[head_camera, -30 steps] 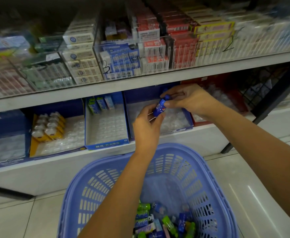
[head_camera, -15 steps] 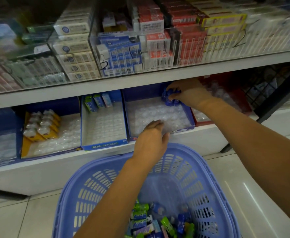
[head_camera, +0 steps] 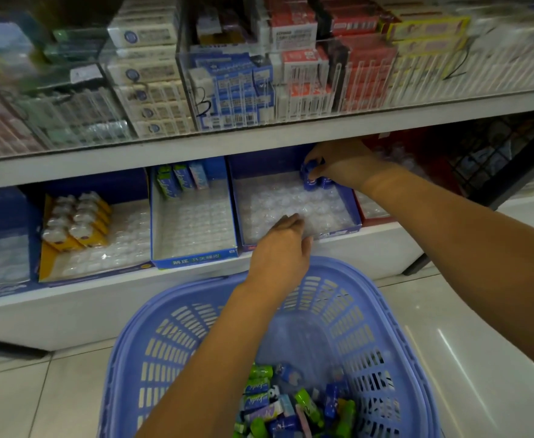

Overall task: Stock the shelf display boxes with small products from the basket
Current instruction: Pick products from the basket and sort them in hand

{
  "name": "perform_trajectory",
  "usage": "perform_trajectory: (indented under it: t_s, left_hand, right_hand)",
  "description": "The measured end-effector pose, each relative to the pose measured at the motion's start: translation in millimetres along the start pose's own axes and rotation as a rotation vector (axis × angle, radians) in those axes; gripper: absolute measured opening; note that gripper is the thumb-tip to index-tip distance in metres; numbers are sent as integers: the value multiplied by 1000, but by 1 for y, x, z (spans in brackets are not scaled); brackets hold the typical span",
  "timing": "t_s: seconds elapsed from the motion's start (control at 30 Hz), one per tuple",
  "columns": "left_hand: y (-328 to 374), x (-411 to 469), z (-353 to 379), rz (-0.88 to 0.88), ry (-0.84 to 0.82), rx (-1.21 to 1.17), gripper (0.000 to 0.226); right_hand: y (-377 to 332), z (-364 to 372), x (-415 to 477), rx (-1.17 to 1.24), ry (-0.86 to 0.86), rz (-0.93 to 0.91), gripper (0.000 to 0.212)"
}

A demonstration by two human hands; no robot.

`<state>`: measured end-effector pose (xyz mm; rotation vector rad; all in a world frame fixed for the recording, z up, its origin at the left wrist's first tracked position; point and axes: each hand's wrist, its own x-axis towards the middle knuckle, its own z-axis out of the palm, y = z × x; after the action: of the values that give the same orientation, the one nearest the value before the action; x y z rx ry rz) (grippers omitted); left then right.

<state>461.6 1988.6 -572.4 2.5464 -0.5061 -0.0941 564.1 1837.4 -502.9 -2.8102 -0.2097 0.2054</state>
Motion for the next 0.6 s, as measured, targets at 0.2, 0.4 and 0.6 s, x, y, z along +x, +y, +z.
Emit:
perform_trajectory:
  t_s: [0.2,0.4,0.6]
  left_hand:
    - [0,-29,-4,91,317,-199,24]
    - [-63,-90,56,-243,-198,11,25]
    - [-119,-142,118,-302,-616,16,30]
  right_hand:
    - [-30,12,-40,9,196,-45,34]
    - [-53,96,-115,80,-303,-54,17]
    - [-24,229,-168,-15,-802,156,25]
